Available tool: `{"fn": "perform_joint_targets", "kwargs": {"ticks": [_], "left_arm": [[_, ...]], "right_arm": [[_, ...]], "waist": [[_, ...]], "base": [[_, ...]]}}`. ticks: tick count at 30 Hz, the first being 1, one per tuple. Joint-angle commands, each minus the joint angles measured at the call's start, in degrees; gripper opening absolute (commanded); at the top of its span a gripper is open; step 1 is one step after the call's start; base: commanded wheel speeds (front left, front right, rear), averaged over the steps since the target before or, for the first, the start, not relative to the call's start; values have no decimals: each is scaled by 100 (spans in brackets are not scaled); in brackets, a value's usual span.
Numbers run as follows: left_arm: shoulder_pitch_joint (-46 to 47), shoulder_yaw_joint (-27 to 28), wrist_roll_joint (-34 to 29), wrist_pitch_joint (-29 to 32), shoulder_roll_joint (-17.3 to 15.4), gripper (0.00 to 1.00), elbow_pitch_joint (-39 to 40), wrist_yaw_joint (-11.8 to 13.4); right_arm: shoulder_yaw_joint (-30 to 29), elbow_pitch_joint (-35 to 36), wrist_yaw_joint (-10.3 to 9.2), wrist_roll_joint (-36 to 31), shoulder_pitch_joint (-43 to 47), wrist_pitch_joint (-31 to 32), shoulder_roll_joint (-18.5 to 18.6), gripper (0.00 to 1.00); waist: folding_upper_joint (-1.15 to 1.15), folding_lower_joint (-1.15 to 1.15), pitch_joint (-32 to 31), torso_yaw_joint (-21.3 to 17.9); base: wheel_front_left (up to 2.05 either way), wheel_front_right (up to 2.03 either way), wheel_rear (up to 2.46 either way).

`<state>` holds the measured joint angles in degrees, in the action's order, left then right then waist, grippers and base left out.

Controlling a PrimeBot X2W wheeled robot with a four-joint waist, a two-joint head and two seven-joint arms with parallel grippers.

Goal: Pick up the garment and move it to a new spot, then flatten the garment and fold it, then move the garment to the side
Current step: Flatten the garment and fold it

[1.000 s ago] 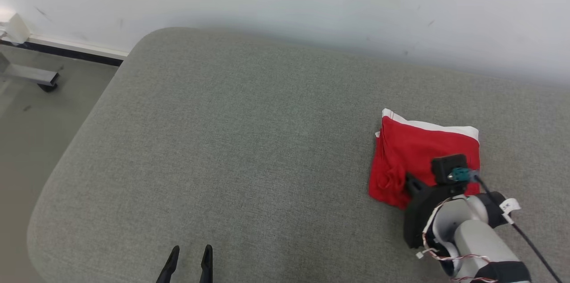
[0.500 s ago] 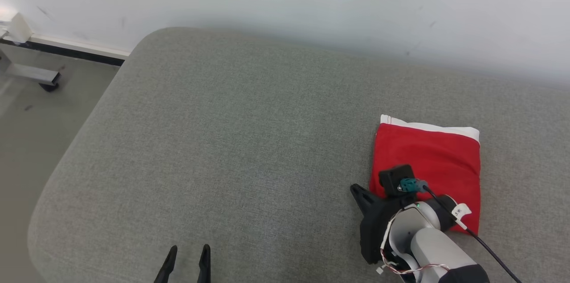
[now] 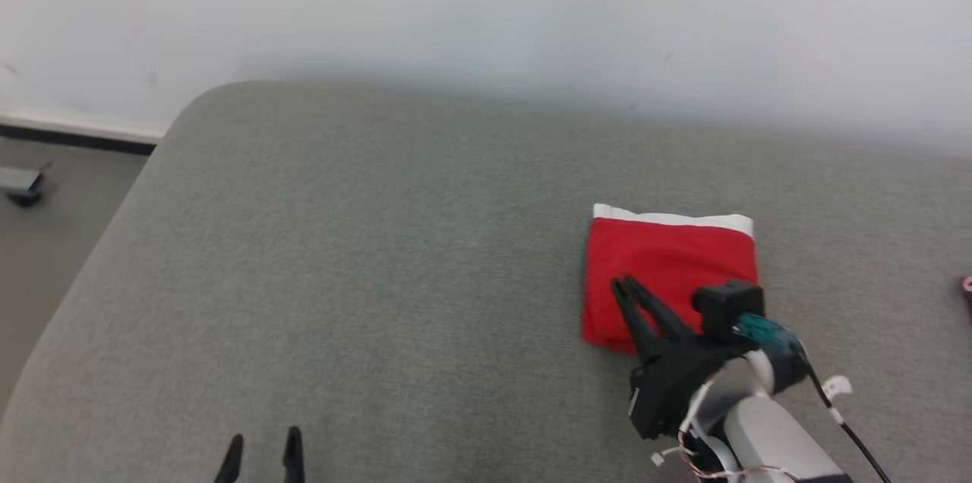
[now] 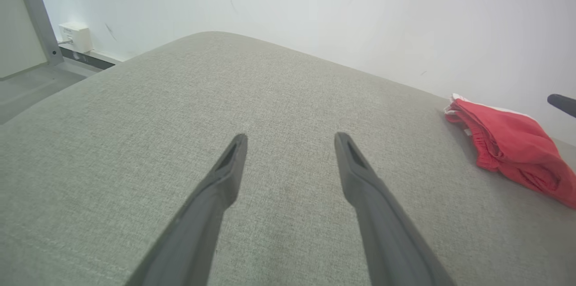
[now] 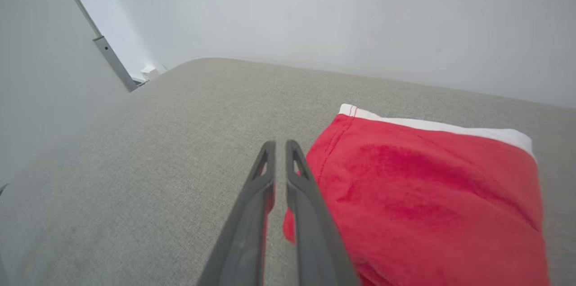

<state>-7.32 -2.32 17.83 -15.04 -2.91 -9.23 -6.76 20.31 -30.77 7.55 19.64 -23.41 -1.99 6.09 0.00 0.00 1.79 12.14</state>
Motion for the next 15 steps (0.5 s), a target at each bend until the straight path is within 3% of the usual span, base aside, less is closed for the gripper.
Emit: {"fn": "perform_joint_targets", "kwargs": {"ticks": [1,15], "left_arm": [[-96,109,25,-15,5,100,71,15],[-191,667,6,-16,4,100,274,81]], "right_arm": [[-219,172,-17,-141,229,-98,26,100],[-1347,1589,-18,-699,1435,-391,-126,100]], "waist": [[0,0,-167,-340],[0,0,-259,-1151]], "base": [[0,0,0],[0,0,0]]}}
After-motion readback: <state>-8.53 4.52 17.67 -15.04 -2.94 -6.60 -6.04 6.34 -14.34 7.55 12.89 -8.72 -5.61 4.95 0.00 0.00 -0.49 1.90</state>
